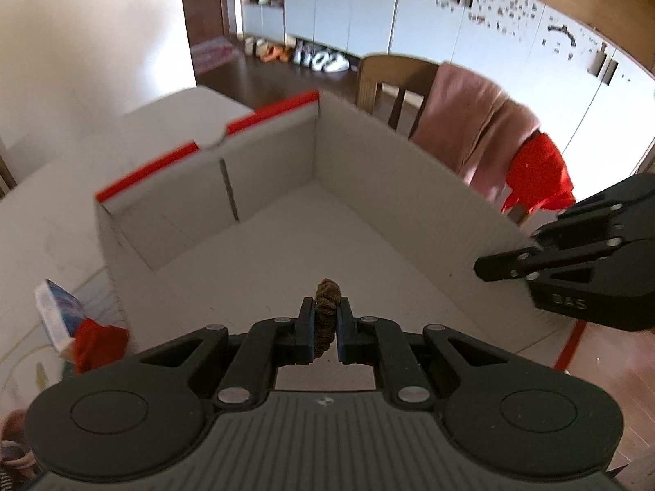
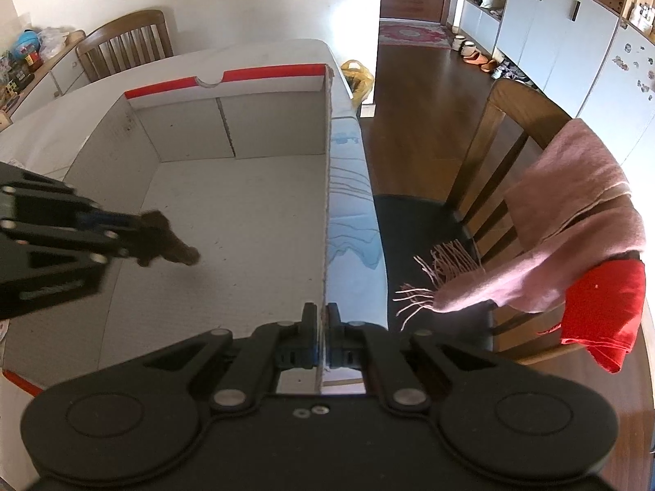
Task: Organize objects
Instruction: 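Lift the bracelet with the left gripper and carry it into the white box, then open the left gripper to drop the bracelet on the box floor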
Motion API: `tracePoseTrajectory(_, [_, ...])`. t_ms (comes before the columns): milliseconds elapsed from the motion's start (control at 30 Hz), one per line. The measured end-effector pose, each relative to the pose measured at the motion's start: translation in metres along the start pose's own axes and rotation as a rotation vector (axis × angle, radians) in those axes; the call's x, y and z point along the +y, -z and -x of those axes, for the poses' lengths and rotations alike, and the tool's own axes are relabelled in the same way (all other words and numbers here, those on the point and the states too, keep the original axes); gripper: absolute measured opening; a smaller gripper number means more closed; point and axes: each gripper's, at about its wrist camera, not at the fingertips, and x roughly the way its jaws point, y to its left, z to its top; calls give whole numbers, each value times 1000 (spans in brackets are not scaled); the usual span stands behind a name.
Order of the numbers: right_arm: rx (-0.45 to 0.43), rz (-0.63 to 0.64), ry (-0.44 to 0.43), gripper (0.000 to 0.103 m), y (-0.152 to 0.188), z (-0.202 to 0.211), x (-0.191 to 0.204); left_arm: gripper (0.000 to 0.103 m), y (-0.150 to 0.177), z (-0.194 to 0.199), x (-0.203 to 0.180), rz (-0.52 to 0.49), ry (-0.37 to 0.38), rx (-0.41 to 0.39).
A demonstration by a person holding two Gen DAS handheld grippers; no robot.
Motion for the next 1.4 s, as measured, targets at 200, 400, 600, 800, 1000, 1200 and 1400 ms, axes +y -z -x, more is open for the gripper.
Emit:
tracePoseTrajectory(200, [3,-4,-7,3,0,1,-1,9,0,-25,2,15,24,80])
tracePoseTrajectory(400, [4,-6,-7,3,-1,1,0,9,5,-38,4,-1,23,144])
tracePoseTrajectory(600, [5,-9,-6,3,0,0,0,10,8,-38,5,-11,18,168])
tracePoseTrajectory(800, [6,-13,-6,3,0,1,0,15,7,-36,2,-23,0,168])
tracePoseTrajectory(1000, [8,-17,-5,4,0,1,0,48,8,-23,-1,-26,-13,126])
tracePoseTrajectory(1200, [10,-18,-1,4,0,2,2,62,11,3,-1,-28,-5,66])
tracePoseTrajectory(1400, [12,-18,5,4,0,3,3,62,16,29,1,-12,1,14])
